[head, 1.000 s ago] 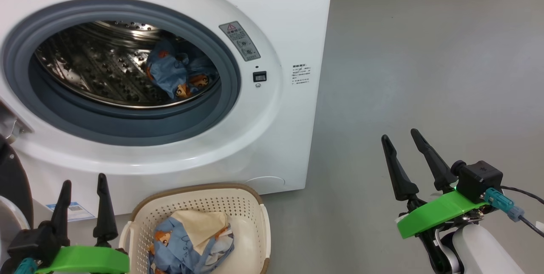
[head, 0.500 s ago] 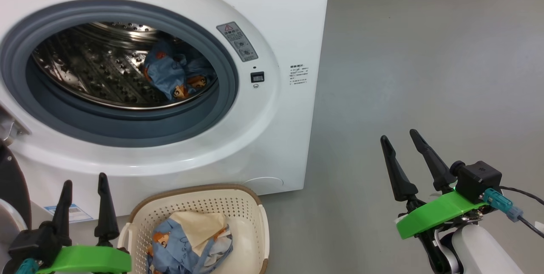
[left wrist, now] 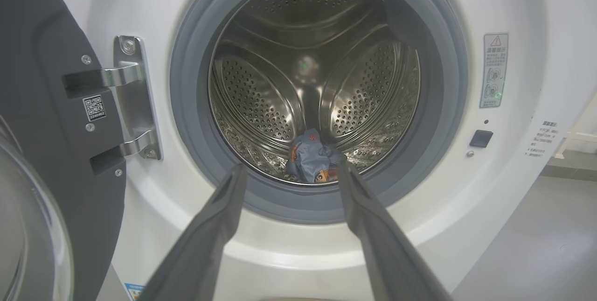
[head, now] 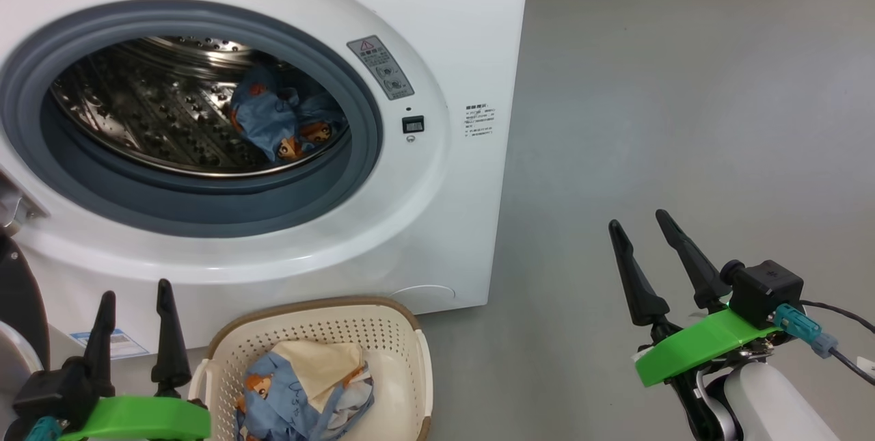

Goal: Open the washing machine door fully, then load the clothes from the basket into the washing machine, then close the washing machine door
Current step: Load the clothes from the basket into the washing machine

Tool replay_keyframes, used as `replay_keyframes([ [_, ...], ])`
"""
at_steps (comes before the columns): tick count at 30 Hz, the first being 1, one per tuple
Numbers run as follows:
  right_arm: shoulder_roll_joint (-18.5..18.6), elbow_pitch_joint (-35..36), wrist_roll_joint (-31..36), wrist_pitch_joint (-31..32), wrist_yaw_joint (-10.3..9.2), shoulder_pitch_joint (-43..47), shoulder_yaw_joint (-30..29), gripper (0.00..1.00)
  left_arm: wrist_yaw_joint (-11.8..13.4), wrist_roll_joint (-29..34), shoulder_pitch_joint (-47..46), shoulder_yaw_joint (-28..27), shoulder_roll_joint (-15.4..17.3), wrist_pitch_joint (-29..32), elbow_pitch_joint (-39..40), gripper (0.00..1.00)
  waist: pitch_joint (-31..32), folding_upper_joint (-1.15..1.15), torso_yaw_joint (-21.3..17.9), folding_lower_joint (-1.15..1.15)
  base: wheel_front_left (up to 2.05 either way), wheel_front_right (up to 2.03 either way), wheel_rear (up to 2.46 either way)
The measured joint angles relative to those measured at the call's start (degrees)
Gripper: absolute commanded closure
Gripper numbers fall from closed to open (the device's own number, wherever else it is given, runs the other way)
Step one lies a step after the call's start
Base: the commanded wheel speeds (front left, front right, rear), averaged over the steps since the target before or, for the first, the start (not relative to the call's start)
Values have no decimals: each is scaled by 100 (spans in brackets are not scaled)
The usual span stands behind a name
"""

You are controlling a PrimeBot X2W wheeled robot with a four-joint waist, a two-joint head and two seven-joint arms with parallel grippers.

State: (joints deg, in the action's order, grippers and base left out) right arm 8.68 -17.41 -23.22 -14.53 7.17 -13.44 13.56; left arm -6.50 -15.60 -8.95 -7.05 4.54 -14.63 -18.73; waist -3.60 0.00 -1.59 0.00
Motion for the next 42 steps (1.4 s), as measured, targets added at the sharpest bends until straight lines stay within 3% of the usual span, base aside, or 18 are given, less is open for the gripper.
replay_keyframes([
  [16, -65, -29, 0, 0, 0, -10, 96, 0, -10, -82, -157, 235, 157, 8, -956, 0, -364, 0, -55, 0, 0, 0, 0],
  [31, -348, 91, 163, -1, 0, -419, -34, 0, -70, -433, -1271, 811, 490, 8, -2514, 0, -1365, 0, -240, 0, 0, 0, 0],
  [42, -500, 212, 213, -1, 0, -752, -58, 0, -70, -1045, -1979, 1486, 761, 7, -3507, 0, -2144, 0, -429, 0, 0, 0, 0],
])
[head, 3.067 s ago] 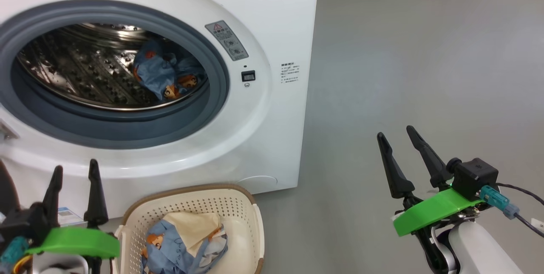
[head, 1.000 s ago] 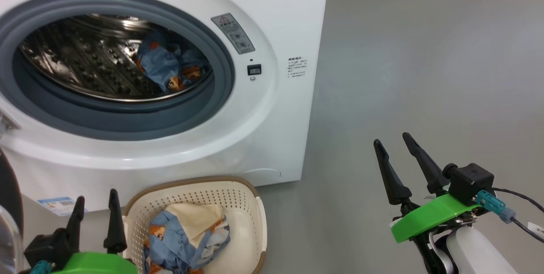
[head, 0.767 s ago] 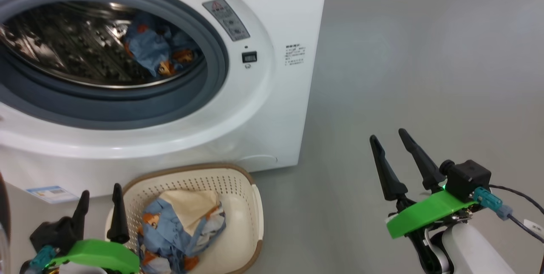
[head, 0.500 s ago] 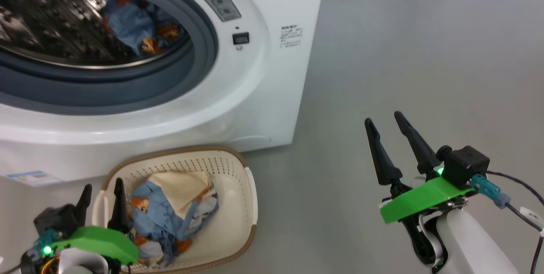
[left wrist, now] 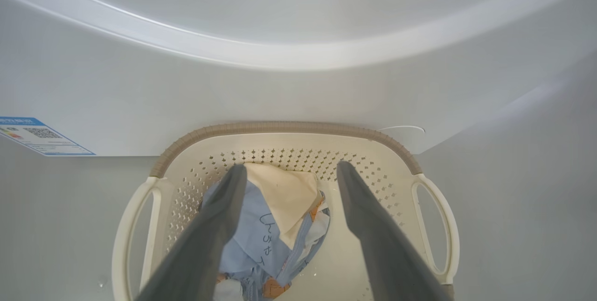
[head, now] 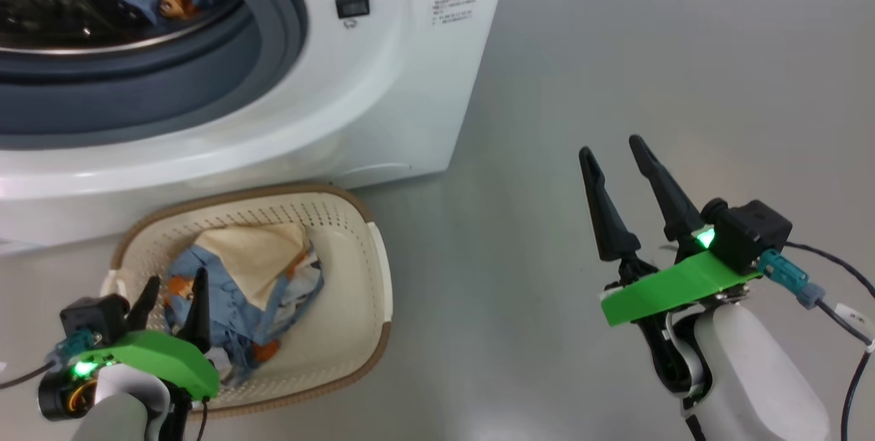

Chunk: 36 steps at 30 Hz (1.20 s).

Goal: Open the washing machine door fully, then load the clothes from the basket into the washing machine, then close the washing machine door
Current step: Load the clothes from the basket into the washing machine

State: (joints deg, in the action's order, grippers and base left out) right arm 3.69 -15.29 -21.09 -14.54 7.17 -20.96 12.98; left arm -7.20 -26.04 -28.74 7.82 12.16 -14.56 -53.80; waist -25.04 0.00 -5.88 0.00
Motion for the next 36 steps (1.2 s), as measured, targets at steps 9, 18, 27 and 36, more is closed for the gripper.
replay_keyframes([
  [9, -15, 103, 64, 0, 0, -388, 71, 0, -9, -378, -642, 571, 162, 9, -710, 0, -643, 0, -124, 0, 0, 0, 0],
  [18, -20, 311, 98, 0, 0, -805, 167, 0, -32, -675, -1372, 978, 311, 152, -1257, 0, -1341, 0, -219, 0, 0, 0, 0],
  [27, -19, 475, 253, 0, 0, -1067, 179, 0, -33, -821, -2047, 1114, 459, 256, -1703, 0, -1994, 0, -278, 0, 0, 0, 0],
  [36, -20, 593, 313, 0, 0, -1155, 166, 0, -31, -887, -2483, 1172, 608, 457, -1926, 0, -2467, 0, -397, 0, 0, 0, 0],
])
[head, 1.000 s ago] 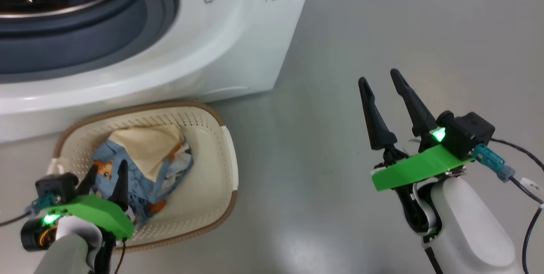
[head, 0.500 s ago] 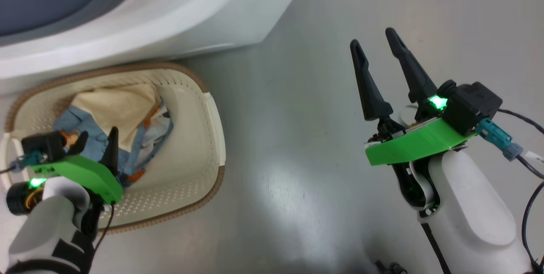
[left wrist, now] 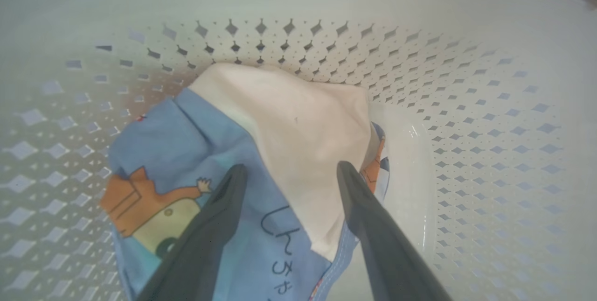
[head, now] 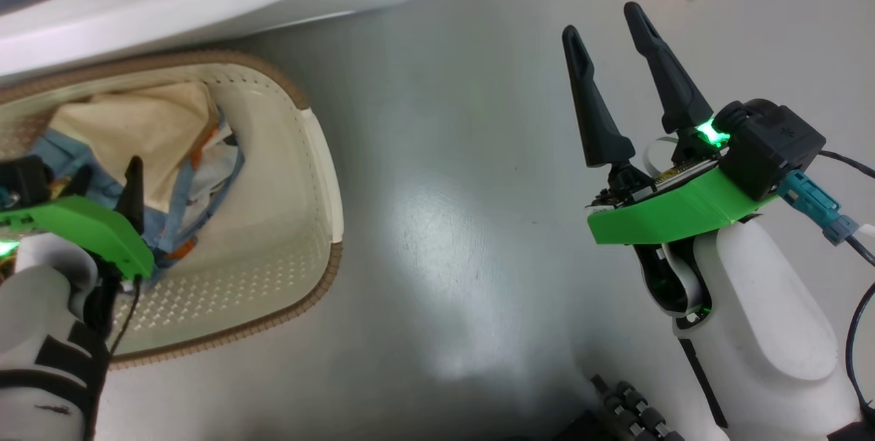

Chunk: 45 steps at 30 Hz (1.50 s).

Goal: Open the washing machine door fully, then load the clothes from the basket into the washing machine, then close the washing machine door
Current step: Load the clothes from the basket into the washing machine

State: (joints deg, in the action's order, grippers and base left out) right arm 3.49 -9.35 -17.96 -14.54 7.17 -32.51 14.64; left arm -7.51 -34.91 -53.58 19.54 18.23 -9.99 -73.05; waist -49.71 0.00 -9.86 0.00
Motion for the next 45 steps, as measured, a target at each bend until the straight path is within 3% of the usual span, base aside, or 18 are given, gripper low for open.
replay_keyframes([
  [26, -5, 168, 32, 0, 0, 1, 20, 0, 403, 3, -443, 236, 277, 1110, -94, 0, -452, 0, -266, 0, 0, 0, 0],
  [32, -7, 193, 31, 0, 0, 1, 25, 0, 458, 3, -520, 246, 407, 1039, -100, 0, -498, 0, -303, 0, 0, 0, 0],
  [34, -8, 197, 31, 0, 0, 1, 32, 0, 474, 3, -520, 246, 419, 1000, -100, 33, -512, 0, -309, 0, 0, 0, 0],
  [37, -8, 199, 31, 0, 0, 1, 33, 0, 479, 2, -520, 246, 421, 1001, -100, 100, -531, 0, -310, 0, 0, 0, 0],
  [45, -8, 175, -9, 0, 0, -11, 97, 0, 346, -66, -518, 246, 423, 837, -104, 100, -474, 0, -303, 0, 0, 0, 0],
])
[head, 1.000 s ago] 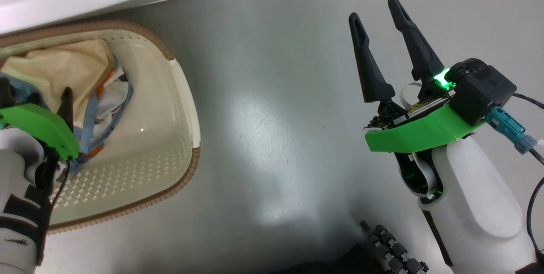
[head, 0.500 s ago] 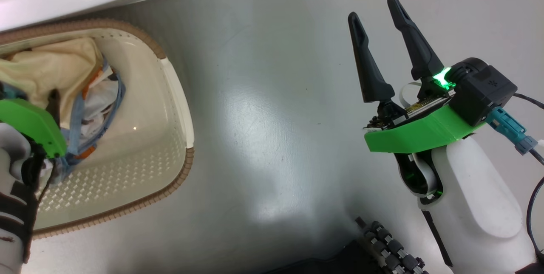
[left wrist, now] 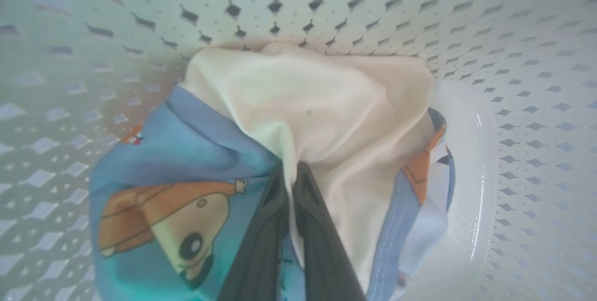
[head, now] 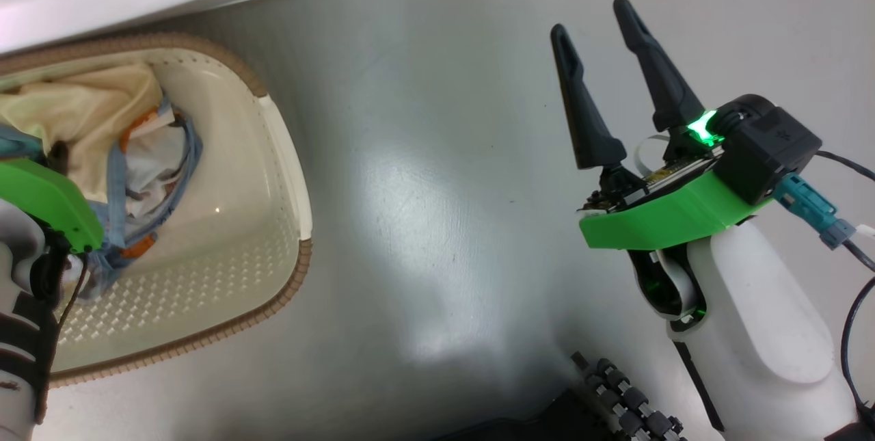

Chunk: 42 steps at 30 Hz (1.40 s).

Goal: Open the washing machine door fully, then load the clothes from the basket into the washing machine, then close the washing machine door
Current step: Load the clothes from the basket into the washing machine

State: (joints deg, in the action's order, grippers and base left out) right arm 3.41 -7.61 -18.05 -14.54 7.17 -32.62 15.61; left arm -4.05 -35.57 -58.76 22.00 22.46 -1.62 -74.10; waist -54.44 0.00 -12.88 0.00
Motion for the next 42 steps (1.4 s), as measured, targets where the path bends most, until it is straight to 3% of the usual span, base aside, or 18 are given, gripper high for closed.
replay_keyframes([
  [12, -2, -109, -183, 0, 0, -5, 87, 0, -254, -192, 338, -16, 0, -402, -5, 100, 476, 0, -51, 0, 0, 0, 0],
  [22, -1, -332, -269, 0, 0, 33, 83, 0, -315, -648, 984, -123, -260, -859, 25, 100, 1186, 0, -9, 0, 0, 0, 0],
  [42, 7, -823, -307, 0, 0, 702, 20, 0, -315, -1551, 2352, 414, -554, -1235, 1267, 100, 2877, 0, 291, 0, 0, 0, 0],
])
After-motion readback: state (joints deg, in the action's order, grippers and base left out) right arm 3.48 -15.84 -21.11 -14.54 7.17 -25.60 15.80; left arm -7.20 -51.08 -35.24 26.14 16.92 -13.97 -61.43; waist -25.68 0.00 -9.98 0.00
